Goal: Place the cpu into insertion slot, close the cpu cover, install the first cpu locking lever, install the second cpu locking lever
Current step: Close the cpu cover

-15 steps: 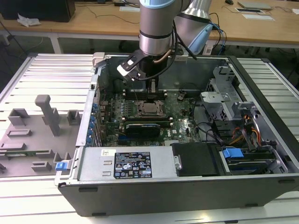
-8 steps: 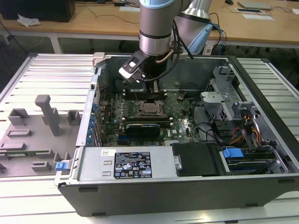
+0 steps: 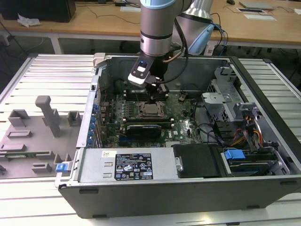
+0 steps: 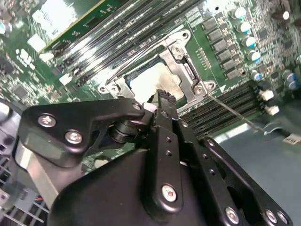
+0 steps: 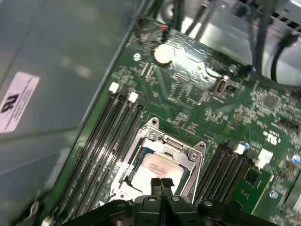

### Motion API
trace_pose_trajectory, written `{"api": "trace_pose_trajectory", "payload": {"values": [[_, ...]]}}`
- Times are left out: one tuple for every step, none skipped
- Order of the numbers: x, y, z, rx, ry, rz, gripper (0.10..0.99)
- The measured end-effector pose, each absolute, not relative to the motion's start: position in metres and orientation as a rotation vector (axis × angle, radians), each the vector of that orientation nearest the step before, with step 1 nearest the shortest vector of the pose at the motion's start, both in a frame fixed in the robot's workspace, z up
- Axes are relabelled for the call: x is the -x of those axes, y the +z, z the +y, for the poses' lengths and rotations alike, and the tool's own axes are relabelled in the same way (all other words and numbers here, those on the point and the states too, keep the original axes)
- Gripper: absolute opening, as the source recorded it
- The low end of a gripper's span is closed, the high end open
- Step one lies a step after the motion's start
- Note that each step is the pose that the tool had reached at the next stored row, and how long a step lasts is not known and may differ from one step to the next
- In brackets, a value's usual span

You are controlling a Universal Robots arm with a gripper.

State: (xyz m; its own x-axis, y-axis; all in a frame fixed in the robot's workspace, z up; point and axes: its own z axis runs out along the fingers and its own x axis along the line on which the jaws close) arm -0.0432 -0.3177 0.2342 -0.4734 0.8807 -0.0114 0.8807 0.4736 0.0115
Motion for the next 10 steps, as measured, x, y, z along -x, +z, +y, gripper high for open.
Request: {"api": "trace_pose_trajectory", "payload": {"values": [[0.0432,0.2342,-0.3176,-1.561,0.007,2.708,0.106],[0.0432,0.2342,-0.3177,-1.523,0.007,2.73,0.106],[0.0432,0.2342,-0.3177,-1.494,0.007,2.746,0.106],[0.0432,0.2342,-0.3177,-1.47,0.007,2.759,0.106],[0.0432,0.2342,-0.3176,-1.439,0.008,2.775,0.106],[0.0432,0.2342,-0.3176,-1.413,0.008,2.789,0.106],[0.0432,0.2342,-0.3177,-1.375,0.008,2.808,0.106],[0.0432,0.2342,-0.3177,-1.35,0.008,2.82,0.106],[0.0432,0.2342,-0.3176,-1.313,0.008,2.837,0.106],[0.0432,0.2342,-0.3177,-1.288,0.008,2.848,0.106]]}}
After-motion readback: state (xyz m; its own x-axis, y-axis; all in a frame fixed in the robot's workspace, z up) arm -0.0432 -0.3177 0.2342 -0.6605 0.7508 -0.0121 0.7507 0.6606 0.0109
